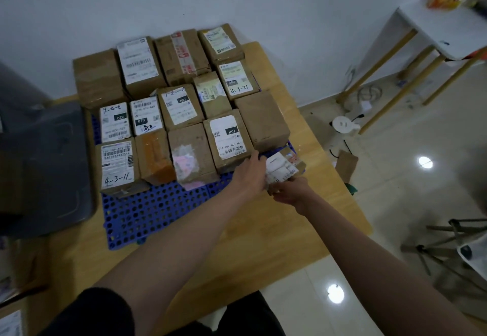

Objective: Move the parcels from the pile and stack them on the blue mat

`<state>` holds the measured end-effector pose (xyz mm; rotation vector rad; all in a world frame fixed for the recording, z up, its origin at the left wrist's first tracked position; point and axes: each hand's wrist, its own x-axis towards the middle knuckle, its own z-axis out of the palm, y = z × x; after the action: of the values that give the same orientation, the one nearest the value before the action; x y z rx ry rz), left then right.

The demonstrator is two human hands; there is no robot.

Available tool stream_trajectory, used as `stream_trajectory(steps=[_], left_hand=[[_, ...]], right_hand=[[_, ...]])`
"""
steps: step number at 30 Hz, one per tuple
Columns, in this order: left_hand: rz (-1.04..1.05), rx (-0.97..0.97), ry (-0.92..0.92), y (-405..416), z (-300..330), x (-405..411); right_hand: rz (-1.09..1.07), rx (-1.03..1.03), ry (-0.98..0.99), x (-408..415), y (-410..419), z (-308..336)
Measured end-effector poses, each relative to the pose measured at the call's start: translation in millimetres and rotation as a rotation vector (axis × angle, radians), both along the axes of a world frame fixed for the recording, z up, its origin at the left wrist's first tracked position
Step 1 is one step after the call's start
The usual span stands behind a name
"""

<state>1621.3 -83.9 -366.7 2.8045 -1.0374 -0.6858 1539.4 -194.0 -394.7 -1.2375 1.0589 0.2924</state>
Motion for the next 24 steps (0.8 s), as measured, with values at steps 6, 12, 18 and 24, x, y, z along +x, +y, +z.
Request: stream_trajectory(steps=[6,12,18,24], left_hand=[[-0.050,-0.015,0.019,-5,-5,6],[-0.101,0.033,0.058,-5,-9,6],[-0.046,0.097,0.091,-7,-15,6],[-0.032,0.038,0.203,-1,-10,13]], right_hand=[[-0.201,0.038,0.044,19,-2,-14],[-0.258,-0.009,0.007,38,-2,-21],[-0.015,-0.053,0.044,44,-6,-23],[0.464,-0.280,0.177,33,-14,7]])
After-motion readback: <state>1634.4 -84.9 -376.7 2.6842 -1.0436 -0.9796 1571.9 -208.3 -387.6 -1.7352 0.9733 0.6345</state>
